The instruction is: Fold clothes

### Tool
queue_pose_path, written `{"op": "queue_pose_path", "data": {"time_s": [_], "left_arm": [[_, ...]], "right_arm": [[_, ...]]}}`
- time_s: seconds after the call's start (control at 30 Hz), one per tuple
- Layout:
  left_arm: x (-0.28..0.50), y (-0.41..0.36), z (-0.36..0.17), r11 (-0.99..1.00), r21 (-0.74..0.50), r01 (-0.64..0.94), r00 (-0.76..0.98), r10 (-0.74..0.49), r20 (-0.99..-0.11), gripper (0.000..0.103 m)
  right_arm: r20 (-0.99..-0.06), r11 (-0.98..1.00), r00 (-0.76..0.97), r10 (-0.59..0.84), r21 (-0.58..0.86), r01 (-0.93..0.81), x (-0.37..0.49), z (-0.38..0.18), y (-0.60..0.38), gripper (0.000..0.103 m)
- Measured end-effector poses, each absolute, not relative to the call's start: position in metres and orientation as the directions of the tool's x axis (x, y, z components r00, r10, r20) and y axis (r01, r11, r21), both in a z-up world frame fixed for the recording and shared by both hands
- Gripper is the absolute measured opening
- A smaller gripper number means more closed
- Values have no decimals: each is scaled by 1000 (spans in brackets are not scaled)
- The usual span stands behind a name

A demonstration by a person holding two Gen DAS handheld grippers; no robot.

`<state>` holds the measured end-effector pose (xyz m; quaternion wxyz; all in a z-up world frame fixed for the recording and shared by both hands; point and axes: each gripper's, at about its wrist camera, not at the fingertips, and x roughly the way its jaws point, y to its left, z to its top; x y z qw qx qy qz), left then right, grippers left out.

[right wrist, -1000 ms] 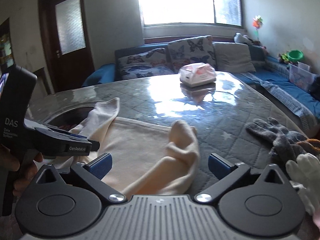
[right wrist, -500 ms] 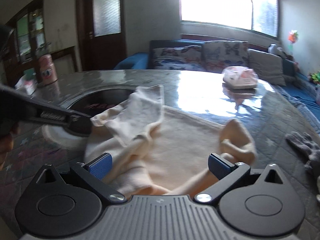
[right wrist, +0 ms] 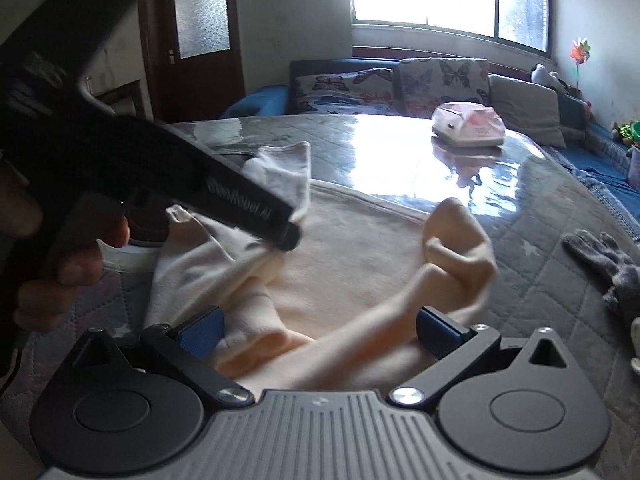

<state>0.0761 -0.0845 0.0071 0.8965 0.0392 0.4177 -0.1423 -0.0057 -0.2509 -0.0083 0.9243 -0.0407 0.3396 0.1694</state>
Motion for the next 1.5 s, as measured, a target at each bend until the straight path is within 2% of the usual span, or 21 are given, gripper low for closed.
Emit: {"op": "queue_pose_path", "data": {"time_s": [0.07, 0.17, 0.5, 0.6, 0.7, 0.87, 1.0, 1.13, 1.23, 1.27, 1.33, 1.5], "left_arm": [[74, -81, 4, 958, -34, 285, 614, -210, -760, 12], [66, -71, 3, 961, -18, 275, 634, -195, -749, 5], [24, -4, 20, 990, -51, 128, 707, -127, -696, 0], [16, 7, 26, 982, -125, 139, 691, -187, -699, 1], [15, -7, 33, 970, -155, 188, 681, -243, -691, 5], [25, -48, 41, 952, -134, 276, 674, -291, -679, 46], [38, -77, 36, 939, -109, 326, 644, -305, -701, 48], [57, -93, 20, 947, -100, 304, 595, -271, -757, 48], [68, -100, 8, 957, -71, 281, 578, -228, -783, 43], [70, -100, 5, 958, -60, 279, 577, -217, -788, 27], [68, -97, 3, 957, -61, 282, 576, -220, -787, 12], [51, -71, 15, 963, -76, 259, 623, -226, -749, 8]], "right_arm": [[-646, 943, 711, 278, 43, -329, -6, -10, -255, 103], [-651, 949, 710, 269, 53, -311, -6, -12, -260, 103], [-638, 950, 721, 269, 52, -308, -10, -8, -255, 103], [-626, 951, 730, 273, 60, -303, -10, -5, -254, 103], [-616, 952, 739, 274, 64, -300, -10, -2, -253, 103], [-620, 951, 739, 264, 40, -307, -13, -4, -255, 103], [-622, 951, 738, 262, 34, -309, -15, -5, -258, 103], [-622, 951, 735, 270, 51, -306, -14, -7, -262, 103], [-621, 949, 733, 276, 54, -311, -14, -8, -263, 103], [-622, 948, 732, 278, 55, -313, -13, -9, -263, 103], [-622, 948, 731, 279, 57, -313, -13, -10, -264, 103], [-623, 949, 732, 276, 58, -309, -13, -11, -267, 103]]}}
